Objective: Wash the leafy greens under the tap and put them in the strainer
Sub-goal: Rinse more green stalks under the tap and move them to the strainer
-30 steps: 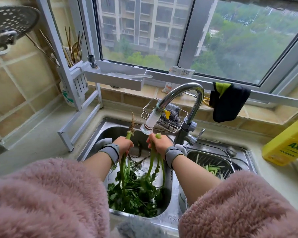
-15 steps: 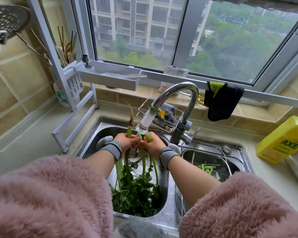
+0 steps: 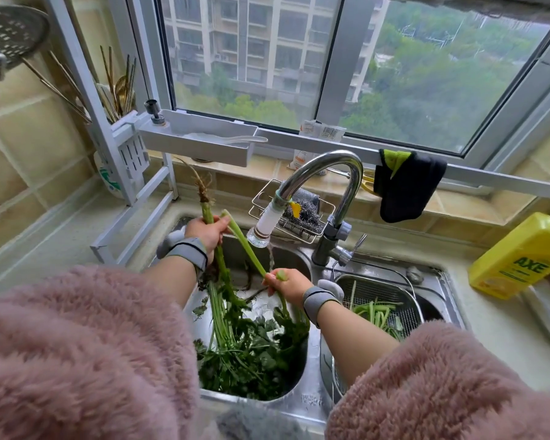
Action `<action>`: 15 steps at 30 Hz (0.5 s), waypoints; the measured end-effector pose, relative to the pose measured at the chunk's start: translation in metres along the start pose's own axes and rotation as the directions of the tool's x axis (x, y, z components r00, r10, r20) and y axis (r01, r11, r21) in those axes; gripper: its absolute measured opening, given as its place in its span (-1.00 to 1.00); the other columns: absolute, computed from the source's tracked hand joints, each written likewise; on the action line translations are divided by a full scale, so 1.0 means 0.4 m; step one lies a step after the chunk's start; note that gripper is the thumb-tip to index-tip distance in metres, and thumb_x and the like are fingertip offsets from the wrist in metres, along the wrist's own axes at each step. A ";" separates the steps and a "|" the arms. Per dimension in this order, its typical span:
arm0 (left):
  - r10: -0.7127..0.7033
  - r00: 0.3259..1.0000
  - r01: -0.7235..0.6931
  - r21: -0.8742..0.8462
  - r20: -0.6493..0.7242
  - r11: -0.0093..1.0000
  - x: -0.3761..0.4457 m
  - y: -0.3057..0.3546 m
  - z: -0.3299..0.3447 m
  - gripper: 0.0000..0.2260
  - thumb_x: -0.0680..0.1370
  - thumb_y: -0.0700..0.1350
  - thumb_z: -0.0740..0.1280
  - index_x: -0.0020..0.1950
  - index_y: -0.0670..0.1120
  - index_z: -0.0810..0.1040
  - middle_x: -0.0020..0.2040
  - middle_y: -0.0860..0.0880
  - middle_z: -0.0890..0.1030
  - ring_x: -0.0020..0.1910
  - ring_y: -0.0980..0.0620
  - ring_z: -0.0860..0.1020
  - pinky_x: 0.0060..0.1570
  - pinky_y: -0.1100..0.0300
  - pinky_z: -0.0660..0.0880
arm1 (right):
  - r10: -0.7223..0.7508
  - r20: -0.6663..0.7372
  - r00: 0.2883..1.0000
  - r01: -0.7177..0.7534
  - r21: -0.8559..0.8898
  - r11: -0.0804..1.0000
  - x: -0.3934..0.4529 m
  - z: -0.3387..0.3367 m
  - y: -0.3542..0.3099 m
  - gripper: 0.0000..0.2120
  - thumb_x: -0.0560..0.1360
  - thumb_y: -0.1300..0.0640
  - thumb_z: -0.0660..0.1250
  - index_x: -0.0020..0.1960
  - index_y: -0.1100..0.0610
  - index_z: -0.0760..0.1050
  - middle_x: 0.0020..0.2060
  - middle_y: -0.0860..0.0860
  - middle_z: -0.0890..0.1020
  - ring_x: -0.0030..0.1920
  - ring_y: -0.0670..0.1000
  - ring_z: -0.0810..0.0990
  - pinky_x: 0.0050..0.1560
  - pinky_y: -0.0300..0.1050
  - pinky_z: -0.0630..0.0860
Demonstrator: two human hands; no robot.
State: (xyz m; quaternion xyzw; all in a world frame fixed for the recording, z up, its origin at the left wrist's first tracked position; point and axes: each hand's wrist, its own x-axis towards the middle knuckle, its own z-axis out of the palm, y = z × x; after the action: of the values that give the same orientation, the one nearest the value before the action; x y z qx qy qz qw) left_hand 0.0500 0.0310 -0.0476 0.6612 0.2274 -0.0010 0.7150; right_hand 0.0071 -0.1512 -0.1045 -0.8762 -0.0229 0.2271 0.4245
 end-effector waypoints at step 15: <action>0.221 0.973 -0.222 -0.022 -0.060 0.975 -0.005 0.087 -0.044 -0.82 0.57 -0.19 0.28 -0.24 -0.06 0.45 -0.34 -0.07 0.51 -0.50 0.11 0.32 -0.48 0.37 0.32 | 0.075 -0.133 0.988 -0.049 0.189 0.981 0.048 0.007 0.008 -0.71 0.60 0.09 0.17 -0.26 0.04 0.51 -0.36 -0.08 0.58 -0.38 -0.13 0.42 -0.34 -0.36 0.36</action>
State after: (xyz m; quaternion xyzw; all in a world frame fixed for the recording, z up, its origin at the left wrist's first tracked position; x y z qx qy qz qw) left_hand 0.0528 0.0514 -0.0146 0.6719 0.1727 0.1011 0.7131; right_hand 0.0226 -0.1468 -0.1157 -0.8469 0.0557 0.1795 0.4975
